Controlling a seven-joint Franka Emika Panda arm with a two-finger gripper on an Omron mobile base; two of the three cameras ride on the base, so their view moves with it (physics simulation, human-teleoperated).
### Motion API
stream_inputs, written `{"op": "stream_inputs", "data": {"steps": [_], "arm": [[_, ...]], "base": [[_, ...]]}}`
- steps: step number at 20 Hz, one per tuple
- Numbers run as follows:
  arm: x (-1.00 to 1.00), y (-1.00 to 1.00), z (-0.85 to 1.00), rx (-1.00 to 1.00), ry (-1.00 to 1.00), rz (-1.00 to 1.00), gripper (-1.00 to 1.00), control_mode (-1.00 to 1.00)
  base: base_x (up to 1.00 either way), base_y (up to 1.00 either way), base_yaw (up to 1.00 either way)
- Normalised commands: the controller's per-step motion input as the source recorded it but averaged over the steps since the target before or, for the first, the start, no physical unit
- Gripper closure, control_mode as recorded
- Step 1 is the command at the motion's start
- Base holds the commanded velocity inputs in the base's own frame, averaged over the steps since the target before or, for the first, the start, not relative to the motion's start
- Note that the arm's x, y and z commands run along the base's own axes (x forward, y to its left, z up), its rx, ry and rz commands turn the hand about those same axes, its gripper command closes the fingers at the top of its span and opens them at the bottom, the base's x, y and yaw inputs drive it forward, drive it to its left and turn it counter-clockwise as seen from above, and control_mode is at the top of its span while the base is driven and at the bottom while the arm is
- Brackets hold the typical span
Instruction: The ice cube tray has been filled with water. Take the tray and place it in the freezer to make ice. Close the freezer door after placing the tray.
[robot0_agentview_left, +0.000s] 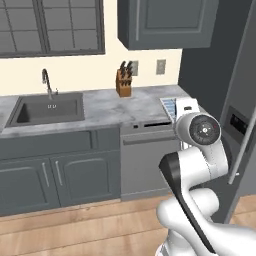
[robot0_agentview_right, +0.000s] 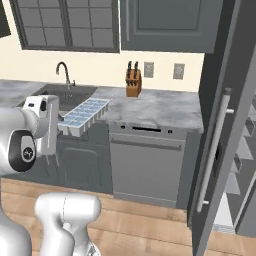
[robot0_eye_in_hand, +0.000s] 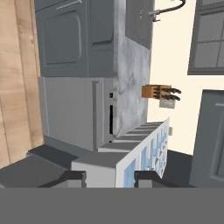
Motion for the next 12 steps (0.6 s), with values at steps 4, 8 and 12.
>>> {"op": "stream_inputs", "data": {"steps": [4,8,12], "arm": [[0.00,0.00,0.00,0.00,0.00,0.00,1.00,1.00],[0.00,0.00,0.00,0.00,0.00,0.00,1.00,1.00],[0.00,0.00,0.00,0.00,0.00,0.00,1.00,1.00]], "base": [[-0.81,0.00,0.00],[-0.88,-0.03,0.00],[-0.84,-0.09,0.00]]}}
